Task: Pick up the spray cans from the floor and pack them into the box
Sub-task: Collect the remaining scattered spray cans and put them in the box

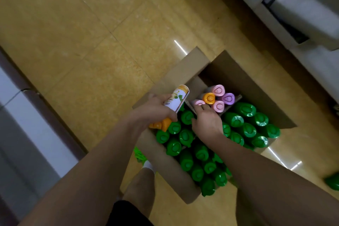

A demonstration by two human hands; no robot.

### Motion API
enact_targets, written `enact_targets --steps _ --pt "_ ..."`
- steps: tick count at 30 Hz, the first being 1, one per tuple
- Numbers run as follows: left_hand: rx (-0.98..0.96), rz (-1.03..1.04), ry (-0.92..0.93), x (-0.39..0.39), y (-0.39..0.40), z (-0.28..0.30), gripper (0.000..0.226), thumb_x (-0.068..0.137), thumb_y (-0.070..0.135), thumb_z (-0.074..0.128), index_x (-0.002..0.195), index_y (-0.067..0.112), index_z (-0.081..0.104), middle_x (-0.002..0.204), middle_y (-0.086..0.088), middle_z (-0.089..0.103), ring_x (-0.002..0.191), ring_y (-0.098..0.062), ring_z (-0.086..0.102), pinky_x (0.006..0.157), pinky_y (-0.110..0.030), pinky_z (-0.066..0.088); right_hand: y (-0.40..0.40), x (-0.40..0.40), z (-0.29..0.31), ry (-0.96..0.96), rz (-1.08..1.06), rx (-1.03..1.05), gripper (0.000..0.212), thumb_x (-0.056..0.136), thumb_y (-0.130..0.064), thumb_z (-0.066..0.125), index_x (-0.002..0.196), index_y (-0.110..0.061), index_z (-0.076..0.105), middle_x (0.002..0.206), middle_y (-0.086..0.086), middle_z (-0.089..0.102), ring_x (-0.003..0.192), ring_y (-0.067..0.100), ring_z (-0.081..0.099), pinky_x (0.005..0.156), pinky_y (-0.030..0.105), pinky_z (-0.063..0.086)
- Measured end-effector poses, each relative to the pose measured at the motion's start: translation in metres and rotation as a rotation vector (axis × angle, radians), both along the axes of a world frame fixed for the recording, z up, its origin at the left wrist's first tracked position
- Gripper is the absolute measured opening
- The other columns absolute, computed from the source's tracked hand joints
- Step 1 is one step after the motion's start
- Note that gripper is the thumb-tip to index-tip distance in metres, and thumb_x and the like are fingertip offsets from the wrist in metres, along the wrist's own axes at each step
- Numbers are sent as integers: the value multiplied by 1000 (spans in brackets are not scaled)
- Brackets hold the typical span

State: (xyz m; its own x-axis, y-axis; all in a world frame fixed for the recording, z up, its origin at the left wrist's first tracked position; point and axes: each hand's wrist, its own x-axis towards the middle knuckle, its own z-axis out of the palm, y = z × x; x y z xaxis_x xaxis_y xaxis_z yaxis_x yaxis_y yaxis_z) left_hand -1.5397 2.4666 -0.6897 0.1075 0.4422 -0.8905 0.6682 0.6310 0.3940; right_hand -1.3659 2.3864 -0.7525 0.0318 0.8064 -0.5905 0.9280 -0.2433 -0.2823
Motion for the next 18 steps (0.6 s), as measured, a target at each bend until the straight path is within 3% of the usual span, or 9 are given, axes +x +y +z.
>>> enact_targets --steps 3,6,9,14,18 --pt "174 -189 89 41 10 -7 89 39 33 80 126 29 65 117 -1 65 96 -19 66 77 -29 57 -1 25 -2 14 -66 30 44 86 -22 64 129 -15 59 122 12 58 106 37 57 75 40 49" --pt "352 -395 253 71 14 -19 55 64 25 80 118 26 68 110 -2 69 99 -26 65 77 -29 52 -6 46 -10 46 -101 70 36 86 -20 65 120 -11 64 113 16 61 100 39 59 72 40 48" --pt "421 -540 257 97 13 -36 36 80 20 69 115 16 69 115 -11 65 110 -30 59 88 -37 52 -9 64 -19 52 -136 97 31 86 -19 64 116 -12 65 113 14 62 101 37 58 73 38 46" --pt "442 -716 281 119 23 -91 37 80 24 71 115 12 70 117 -14 64 108 -31 60 90 -37 52 -8 90 -49 81 -158 110 32 84 -21 67 114 -10 66 113 14 62 103 37 57 77 38 46" --pt "469 -759 303 126 42 -140 27 82 32 71 98 11 74 95 -13 67 91 -33 66 75 -35 54 12 99 -86 73 -159 112 36 86 -21 63 121 -10 63 115 13 61 106 36 56 77 39 47"
